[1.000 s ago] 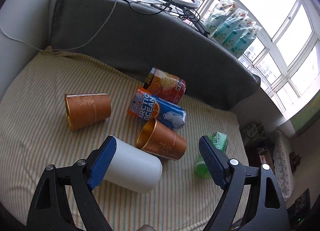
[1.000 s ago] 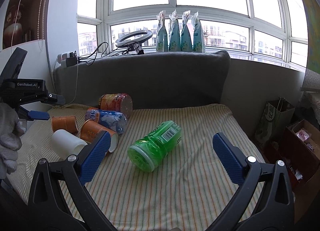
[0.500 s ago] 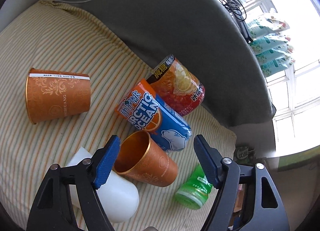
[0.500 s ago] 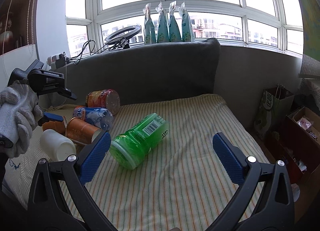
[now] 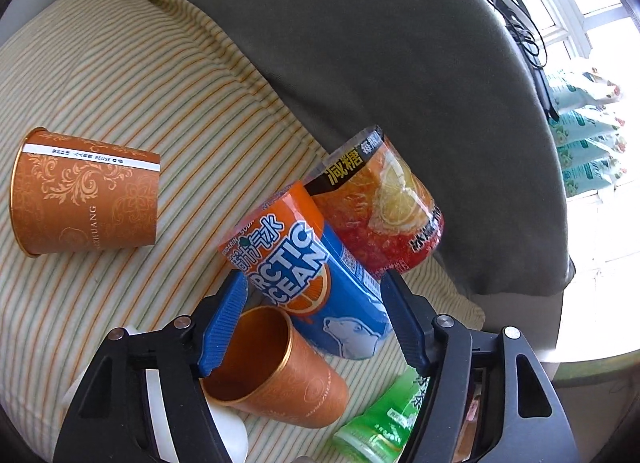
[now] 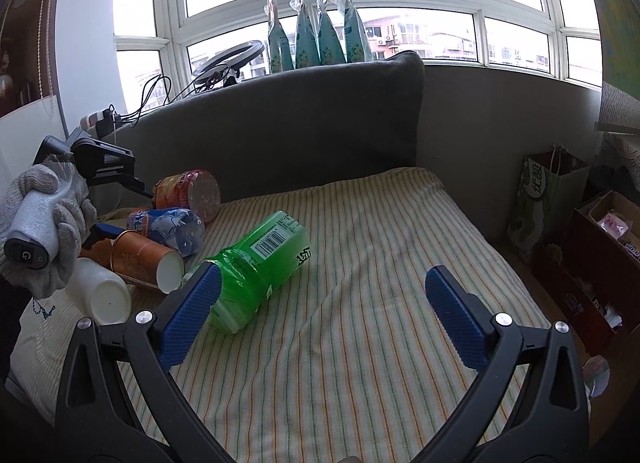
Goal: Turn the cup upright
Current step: 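Move the left tool toward the lying blue-and-orange Arctic Ocean can, then close the left tool around the can and lift it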
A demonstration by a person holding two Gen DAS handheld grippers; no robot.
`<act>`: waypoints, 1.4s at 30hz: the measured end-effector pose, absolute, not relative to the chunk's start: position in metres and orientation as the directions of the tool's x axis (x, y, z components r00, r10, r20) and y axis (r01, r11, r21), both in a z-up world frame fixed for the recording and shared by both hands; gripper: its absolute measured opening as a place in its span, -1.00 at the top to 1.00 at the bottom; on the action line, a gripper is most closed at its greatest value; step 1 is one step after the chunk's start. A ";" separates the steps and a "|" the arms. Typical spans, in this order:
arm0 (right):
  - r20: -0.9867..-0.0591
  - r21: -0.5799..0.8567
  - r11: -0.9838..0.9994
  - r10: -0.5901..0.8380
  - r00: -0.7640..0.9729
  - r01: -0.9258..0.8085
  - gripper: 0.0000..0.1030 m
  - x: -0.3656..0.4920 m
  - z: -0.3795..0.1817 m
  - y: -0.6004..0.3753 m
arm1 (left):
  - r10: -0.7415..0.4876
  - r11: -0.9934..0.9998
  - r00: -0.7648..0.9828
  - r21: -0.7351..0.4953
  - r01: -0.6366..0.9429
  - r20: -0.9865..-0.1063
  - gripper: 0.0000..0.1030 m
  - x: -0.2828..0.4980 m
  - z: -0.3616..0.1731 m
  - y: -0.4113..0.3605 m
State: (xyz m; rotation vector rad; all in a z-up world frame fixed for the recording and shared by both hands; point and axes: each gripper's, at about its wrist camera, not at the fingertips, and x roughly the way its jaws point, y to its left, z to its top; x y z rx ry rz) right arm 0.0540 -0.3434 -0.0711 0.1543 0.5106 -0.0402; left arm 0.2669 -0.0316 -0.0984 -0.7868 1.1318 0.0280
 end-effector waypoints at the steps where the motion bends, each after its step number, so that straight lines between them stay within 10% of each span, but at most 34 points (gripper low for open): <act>1: -0.490 0.140 0.987 0.001 0.872 0.078 -1.00 0.055 -0.072 -0.345 | -0.356 0.737 0.451 -0.542 -0.404 -0.819 -0.32 0.270 -0.100 -0.032; 42: -0.498 0.175 0.977 -0.018 0.867 0.121 -1.00 0.062 -0.082 -0.363 | -0.386 0.659 0.401 -0.553 -0.510 -0.831 -0.18 0.300 -0.148 -0.058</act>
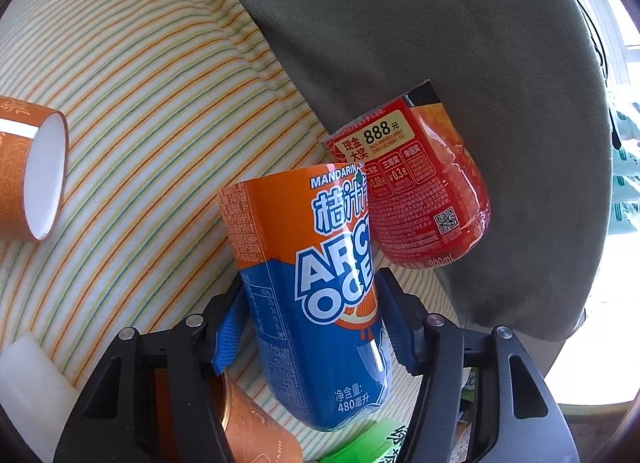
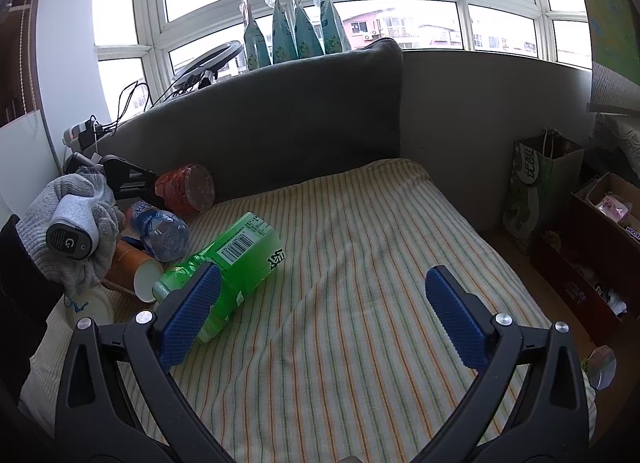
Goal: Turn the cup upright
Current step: 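Close the left tool around the can and lift it, then rotate the held can upright with the left tool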
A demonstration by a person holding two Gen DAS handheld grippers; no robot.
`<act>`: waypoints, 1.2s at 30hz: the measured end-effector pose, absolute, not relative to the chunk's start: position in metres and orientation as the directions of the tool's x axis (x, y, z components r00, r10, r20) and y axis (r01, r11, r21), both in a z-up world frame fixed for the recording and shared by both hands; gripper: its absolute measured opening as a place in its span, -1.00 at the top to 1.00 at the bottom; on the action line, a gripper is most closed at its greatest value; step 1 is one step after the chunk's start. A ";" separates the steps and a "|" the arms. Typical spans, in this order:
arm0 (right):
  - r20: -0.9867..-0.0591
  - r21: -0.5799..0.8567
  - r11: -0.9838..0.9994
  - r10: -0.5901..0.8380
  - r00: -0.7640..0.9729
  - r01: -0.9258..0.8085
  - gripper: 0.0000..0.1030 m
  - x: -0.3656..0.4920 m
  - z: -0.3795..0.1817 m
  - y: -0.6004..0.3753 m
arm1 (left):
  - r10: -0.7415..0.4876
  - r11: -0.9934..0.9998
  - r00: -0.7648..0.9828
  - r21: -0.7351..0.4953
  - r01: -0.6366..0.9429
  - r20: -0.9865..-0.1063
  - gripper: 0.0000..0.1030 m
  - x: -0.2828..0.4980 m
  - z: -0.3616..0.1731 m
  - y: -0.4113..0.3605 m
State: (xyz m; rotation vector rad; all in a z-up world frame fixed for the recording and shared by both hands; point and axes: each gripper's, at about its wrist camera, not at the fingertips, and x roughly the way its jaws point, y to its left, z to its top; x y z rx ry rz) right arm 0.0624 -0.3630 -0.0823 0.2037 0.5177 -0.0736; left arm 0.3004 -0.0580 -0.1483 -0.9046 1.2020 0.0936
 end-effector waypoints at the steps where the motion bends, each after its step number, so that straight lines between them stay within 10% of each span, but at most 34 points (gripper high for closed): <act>1: -0.499 0.174 0.977 -0.019 0.867 0.121 -1.00 0.062 -0.082 -0.363 | -0.385 0.660 0.404 -0.554 -0.508 -0.830 -0.17 0.300 -0.149 -0.057; 36: -0.507 0.062 0.991 -0.072 0.859 0.120 -1.00 0.035 -0.052 -0.334 | -0.503 0.821 0.383 -0.567 -0.070 -0.775 -0.17 0.183 -0.043 -0.078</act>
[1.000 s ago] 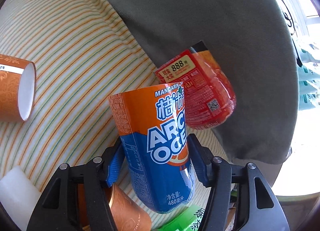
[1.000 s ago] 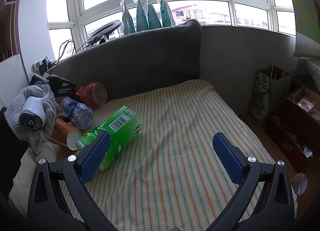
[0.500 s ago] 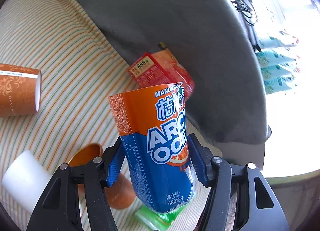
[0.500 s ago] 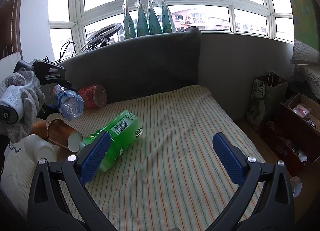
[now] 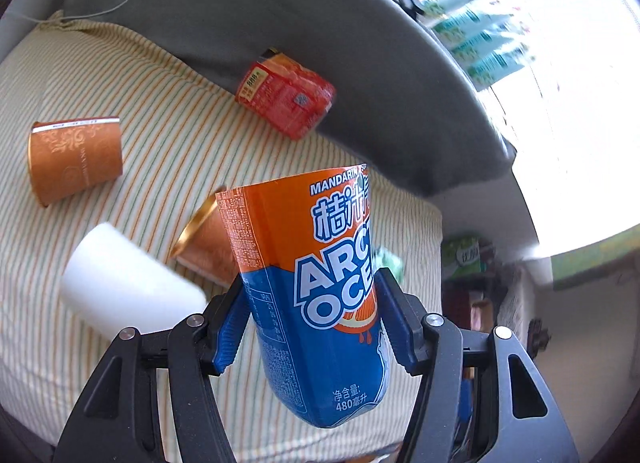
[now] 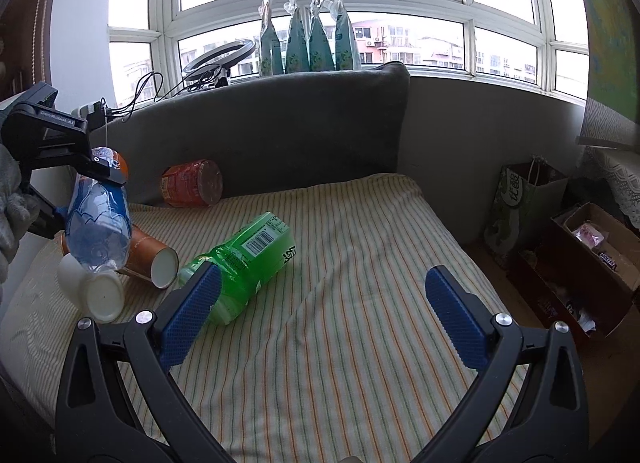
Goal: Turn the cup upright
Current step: 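Rotate the held can upright with the left tool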
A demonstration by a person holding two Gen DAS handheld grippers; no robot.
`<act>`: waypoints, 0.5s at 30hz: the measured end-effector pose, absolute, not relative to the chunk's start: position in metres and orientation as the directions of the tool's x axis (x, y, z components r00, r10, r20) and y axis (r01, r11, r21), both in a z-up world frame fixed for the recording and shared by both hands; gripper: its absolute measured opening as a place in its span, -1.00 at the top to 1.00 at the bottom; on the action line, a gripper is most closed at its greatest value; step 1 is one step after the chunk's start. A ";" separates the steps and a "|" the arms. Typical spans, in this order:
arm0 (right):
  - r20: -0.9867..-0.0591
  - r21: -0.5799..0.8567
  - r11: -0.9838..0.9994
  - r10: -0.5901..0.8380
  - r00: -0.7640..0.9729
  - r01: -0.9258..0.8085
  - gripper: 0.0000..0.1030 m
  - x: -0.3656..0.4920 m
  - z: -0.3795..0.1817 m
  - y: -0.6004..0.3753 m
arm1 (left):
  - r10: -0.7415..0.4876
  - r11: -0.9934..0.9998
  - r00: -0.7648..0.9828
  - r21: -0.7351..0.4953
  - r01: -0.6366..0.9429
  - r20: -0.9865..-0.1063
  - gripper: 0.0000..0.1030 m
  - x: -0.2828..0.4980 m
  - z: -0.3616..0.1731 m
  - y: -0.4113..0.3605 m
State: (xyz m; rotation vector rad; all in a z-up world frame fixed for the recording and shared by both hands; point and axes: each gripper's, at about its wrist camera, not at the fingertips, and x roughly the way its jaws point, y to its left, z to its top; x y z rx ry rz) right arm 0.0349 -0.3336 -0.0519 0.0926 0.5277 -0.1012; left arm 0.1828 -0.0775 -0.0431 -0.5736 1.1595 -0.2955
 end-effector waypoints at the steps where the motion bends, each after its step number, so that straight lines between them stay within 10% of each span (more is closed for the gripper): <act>1: -0.510 0.060 0.992 -0.068 0.858 0.114 -1.00 0.034 -0.051 -0.331 | -0.500 0.829 0.377 -0.557 -0.050 -0.779 -0.17 0.175 -0.042 -0.080; 15: -0.608 0.143 0.989 0.068 0.791 0.024 -1.00 0.025 -0.057 -0.316 | -0.491 0.868 0.257 -0.491 0.071 -0.832 -0.17 0.108 -0.067 -0.093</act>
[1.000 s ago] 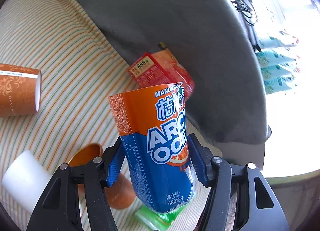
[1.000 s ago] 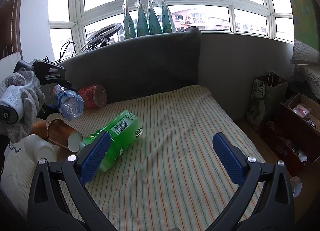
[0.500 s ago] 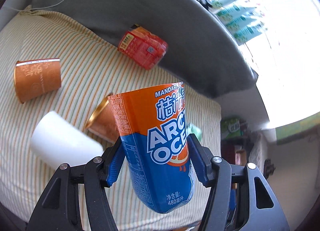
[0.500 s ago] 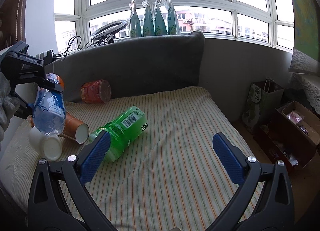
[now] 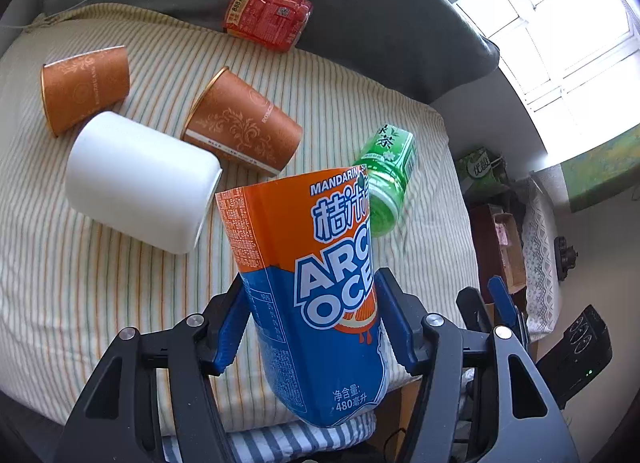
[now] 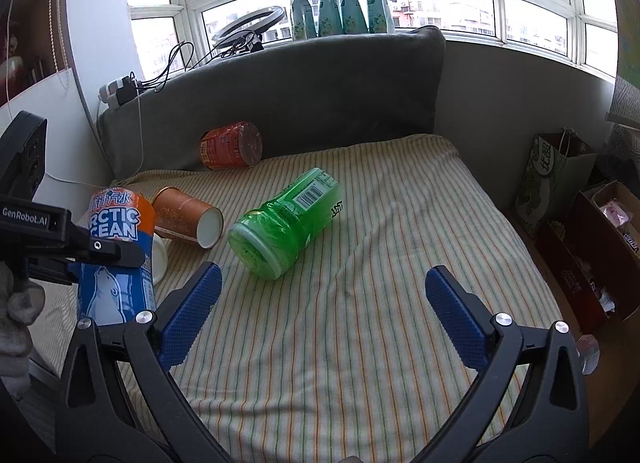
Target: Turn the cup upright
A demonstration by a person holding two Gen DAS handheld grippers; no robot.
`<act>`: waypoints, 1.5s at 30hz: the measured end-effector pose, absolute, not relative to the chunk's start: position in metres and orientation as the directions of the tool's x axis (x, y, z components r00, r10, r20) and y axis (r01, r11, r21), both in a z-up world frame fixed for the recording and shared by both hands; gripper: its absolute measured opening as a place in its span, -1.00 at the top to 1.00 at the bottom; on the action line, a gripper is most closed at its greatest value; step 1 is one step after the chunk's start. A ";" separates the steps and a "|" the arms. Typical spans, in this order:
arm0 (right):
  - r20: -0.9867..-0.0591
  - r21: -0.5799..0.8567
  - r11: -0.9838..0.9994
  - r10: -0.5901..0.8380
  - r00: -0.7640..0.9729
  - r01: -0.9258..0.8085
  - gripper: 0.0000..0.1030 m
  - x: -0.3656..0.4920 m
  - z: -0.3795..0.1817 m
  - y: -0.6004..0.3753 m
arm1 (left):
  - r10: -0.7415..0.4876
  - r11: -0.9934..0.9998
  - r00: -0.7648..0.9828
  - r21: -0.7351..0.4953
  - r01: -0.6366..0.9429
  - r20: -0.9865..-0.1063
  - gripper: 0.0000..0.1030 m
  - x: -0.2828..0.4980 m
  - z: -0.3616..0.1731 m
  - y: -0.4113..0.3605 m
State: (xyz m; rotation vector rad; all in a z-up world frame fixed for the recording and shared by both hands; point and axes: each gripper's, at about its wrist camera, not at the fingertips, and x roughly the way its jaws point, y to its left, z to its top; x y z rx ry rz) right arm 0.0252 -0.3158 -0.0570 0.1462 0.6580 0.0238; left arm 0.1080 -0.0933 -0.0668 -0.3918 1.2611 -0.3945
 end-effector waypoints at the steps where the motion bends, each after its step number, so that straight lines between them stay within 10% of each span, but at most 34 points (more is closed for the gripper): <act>1: -0.609 0.141 0.990 0.066 0.790 0.027 -1.00 0.024 -0.057 -0.315 | -0.492 0.868 0.248 -0.491 0.068 -0.835 -0.17 0.106 -0.070 -0.093; 29: -0.612 0.126 0.992 0.076 0.787 0.002 -1.00 0.021 -0.051 -0.297 | -0.455 0.889 0.299 -0.413 0.195 -0.839 -0.43 0.096 -0.071 -0.106; 45: -0.697 0.167 0.922 0.360 0.620 -0.349 -1.00 0.070 -0.034 -0.251 | -0.389 0.920 0.501 -0.352 0.171 -0.773 -0.43 0.063 -0.047 -0.049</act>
